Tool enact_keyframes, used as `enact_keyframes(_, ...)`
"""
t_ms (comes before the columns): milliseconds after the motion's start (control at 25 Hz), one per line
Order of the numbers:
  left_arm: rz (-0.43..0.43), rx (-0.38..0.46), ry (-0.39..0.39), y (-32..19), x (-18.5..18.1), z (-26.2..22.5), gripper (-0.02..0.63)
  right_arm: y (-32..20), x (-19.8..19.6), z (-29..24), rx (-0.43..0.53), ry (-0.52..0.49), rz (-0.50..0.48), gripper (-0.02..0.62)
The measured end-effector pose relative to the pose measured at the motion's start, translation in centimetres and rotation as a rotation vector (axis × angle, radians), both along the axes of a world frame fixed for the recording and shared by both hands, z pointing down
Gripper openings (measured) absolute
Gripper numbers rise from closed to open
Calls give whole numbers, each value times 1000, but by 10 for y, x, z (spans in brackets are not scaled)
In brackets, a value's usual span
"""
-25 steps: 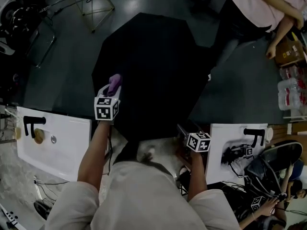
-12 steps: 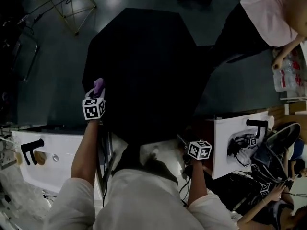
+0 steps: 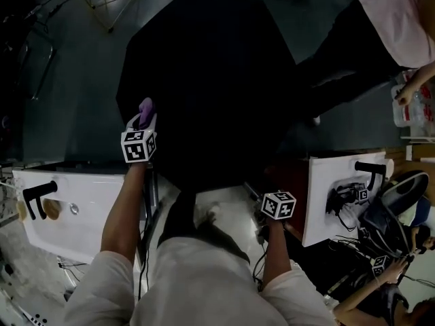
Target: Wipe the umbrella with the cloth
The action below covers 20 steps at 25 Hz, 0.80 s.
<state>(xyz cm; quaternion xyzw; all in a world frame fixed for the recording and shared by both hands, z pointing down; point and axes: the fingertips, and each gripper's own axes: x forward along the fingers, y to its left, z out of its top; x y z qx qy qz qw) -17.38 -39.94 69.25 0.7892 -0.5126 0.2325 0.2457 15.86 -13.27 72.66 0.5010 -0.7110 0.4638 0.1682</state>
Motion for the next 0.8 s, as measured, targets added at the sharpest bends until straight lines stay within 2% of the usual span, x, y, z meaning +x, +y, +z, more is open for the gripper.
enact_keyframes(360,41,-47,8,71,40,16,121,4,-8,-8,73,-14,-101,387)
enact_keyframes(600,85,-57,31,109,77,20,121,11,-1,-12,108,-55,-117,380)
enact_keyframes(800,111,-69,49,137,93,23,121,16,-3,-16,134,-57,-144,380)
